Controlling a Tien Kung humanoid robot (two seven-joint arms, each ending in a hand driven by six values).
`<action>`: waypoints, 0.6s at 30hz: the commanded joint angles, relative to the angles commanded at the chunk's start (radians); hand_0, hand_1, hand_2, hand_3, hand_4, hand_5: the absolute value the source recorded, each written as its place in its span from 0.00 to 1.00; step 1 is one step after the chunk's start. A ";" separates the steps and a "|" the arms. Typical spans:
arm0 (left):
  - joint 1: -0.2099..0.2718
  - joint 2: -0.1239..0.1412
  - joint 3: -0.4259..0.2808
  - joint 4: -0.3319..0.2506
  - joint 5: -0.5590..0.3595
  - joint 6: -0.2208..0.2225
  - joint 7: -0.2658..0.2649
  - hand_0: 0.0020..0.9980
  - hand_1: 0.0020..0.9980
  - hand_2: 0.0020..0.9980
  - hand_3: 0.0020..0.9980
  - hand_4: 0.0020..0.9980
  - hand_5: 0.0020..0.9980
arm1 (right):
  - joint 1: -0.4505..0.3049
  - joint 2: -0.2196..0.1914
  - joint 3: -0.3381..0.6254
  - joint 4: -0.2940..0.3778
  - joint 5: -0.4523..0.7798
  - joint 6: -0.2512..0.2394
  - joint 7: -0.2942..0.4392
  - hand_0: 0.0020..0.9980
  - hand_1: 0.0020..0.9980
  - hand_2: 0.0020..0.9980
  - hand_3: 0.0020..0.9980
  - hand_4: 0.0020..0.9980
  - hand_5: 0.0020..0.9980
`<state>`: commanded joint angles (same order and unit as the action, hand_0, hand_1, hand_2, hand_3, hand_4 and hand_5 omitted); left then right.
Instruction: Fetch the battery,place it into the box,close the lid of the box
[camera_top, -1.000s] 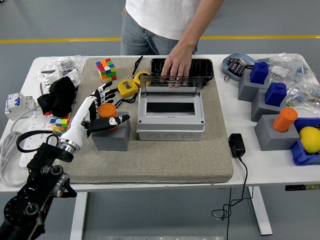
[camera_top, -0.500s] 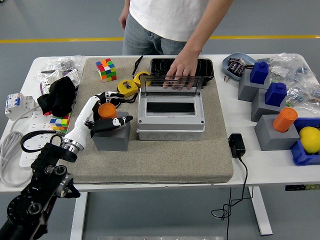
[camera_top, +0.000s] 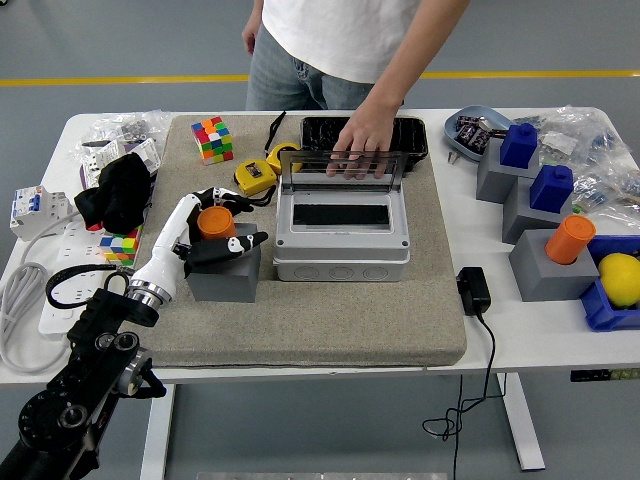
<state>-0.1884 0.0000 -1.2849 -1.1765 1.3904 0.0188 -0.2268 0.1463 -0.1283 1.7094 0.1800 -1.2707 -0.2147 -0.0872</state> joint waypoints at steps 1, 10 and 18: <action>0.000 0.000 0.002 0.002 -0.003 0.002 0.000 0.56 0.49 0.36 0.33 1.00 0.03 | 0.000 -0.001 -0.001 0.000 0.001 0.000 0.000 0.90 0.86 0.81 0.80 1.00 1.00; 0.002 0.000 0.013 0.005 -0.017 0.018 -0.001 0.37 0.40 0.29 0.28 1.00 0.03 | -0.002 -0.001 -0.005 0.000 0.002 -0.001 0.000 0.90 0.86 0.81 0.80 1.00 1.00; -0.003 0.000 0.020 0.004 -0.027 0.034 -0.003 0.16 0.29 0.27 0.25 1.00 0.03 | 0.000 -0.001 -0.004 0.000 0.003 -0.001 -0.001 0.90 0.86 0.81 0.81 1.00 1.00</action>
<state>-0.1910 0.0000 -1.2648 -1.1723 1.3633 0.0525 -0.2298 0.1461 -0.1297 1.7054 0.1800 -1.2678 -0.2155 -0.0878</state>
